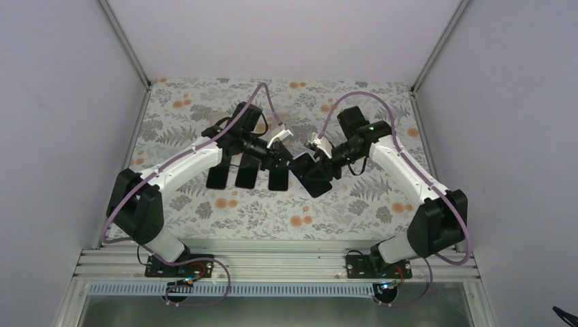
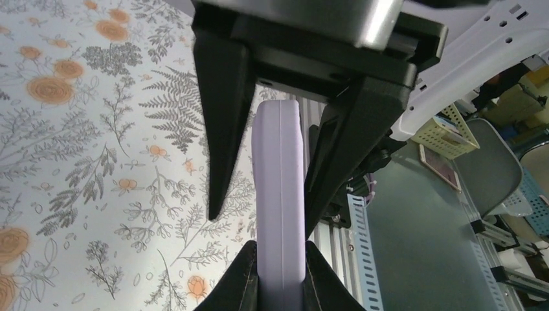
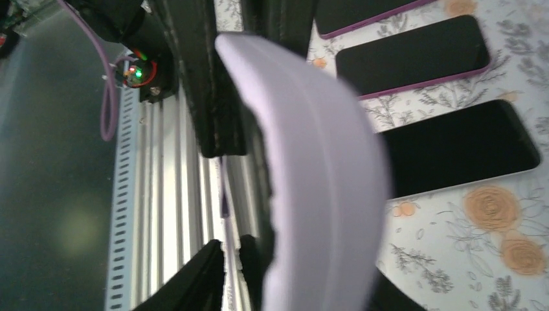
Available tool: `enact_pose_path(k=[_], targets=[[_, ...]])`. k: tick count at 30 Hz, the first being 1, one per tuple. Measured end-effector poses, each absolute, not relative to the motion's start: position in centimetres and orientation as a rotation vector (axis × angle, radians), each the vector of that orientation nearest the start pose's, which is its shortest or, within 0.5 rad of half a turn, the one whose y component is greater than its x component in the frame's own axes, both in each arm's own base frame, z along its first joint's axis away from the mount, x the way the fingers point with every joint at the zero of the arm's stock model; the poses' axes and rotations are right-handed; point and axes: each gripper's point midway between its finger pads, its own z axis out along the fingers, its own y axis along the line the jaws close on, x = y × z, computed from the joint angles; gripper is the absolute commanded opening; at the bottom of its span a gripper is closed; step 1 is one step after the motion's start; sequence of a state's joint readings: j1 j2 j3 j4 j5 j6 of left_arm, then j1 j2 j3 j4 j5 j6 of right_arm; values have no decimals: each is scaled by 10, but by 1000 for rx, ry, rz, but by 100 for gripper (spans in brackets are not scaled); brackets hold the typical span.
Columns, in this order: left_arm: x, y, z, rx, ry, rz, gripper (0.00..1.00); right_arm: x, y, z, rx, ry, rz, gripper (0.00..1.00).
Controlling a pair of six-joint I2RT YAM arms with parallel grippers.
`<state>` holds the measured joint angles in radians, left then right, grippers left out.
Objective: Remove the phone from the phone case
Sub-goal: Adjust the phone.
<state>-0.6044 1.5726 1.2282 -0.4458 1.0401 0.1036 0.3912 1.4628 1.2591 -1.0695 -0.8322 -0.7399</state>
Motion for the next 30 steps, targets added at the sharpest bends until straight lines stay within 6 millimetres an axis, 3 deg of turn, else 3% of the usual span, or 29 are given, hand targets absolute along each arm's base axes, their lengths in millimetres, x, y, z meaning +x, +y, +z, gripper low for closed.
enact_pose_path(k=[5, 14, 17, 21, 22, 27, 30], targets=[[234, -347, 240, 1305, 1894, -1439, 2, 221, 232, 205, -1511, 2050, 1089, 23], [229, -351, 229, 1345, 1922, -1411, 2, 218, 233, 208, -1520, 2045, 1123, 32], [229, -352, 228, 1349, 1920, -1403, 2, 218, 233, 208, -1521, 2047, 1119, 26], [228, -353, 229, 1356, 1916, -1403, 3, 220, 232, 207, -1526, 2050, 1101, 7], [228, -353, 229, 1369, 1901, -1393, 5, 218, 231, 207, -1523, 2059, 1108, 5], [228, -354, 234, 1391, 1875, -1389, 37, 215, 231, 209, -1521, 2053, 1137, 4], [235, -355, 248, 1382, 1837, -1383, 49, 217, 232, 210, -1515, 2050, 1129, 4]])
